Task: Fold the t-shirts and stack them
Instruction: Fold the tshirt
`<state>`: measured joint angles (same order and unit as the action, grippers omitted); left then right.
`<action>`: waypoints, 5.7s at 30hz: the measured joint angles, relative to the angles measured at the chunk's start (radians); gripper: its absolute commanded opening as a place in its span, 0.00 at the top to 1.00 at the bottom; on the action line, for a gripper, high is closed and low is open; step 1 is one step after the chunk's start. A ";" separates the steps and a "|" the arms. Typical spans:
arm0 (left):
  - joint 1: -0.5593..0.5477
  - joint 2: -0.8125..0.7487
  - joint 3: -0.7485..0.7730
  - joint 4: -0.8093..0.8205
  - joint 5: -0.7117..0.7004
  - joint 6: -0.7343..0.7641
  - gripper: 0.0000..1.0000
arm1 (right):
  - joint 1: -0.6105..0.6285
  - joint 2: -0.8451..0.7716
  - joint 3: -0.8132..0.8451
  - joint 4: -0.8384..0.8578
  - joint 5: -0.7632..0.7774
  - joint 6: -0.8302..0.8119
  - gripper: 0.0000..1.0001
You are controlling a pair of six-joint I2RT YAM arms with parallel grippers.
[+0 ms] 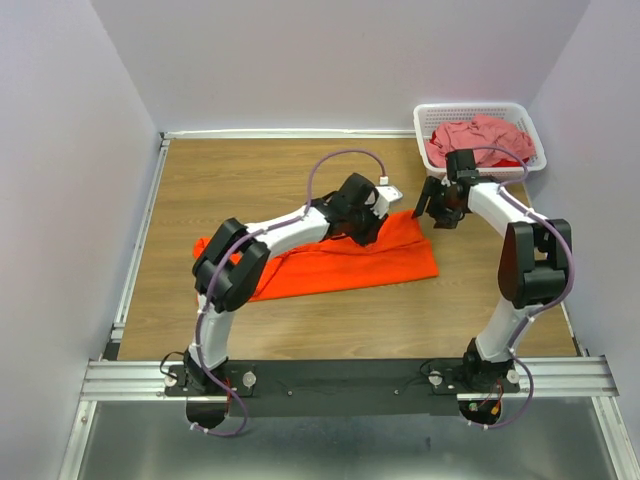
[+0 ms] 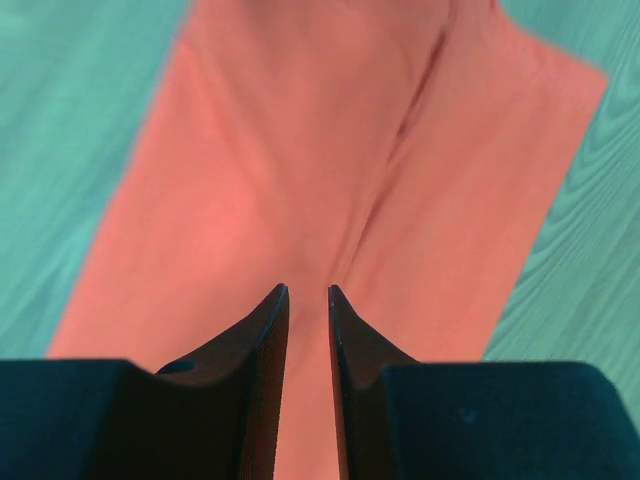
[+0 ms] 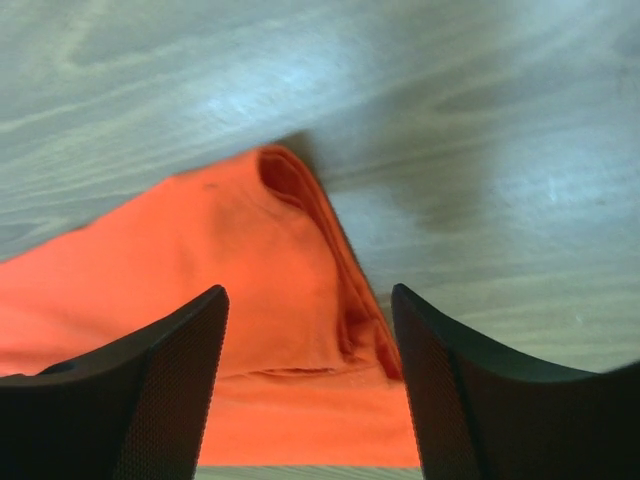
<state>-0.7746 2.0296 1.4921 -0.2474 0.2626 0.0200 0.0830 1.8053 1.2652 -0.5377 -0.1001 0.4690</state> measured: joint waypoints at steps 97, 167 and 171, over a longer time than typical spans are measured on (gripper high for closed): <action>0.193 -0.344 -0.505 0.081 0.113 -0.208 0.62 | 0.052 -0.077 -0.025 0.126 -0.183 -0.182 0.20; 0.658 0.117 0.270 -0.209 -0.366 -0.314 0.61 | 0.616 -0.056 0.031 -0.328 0.055 -0.218 0.17; 0.646 -0.049 0.159 -0.185 -0.370 -0.336 0.61 | 0.609 -0.044 0.031 -0.343 0.090 -0.255 0.17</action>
<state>-0.1284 1.9808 1.6512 -0.4324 -0.1074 -0.3161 0.6918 1.7611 1.2964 -0.8803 -0.0105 0.2142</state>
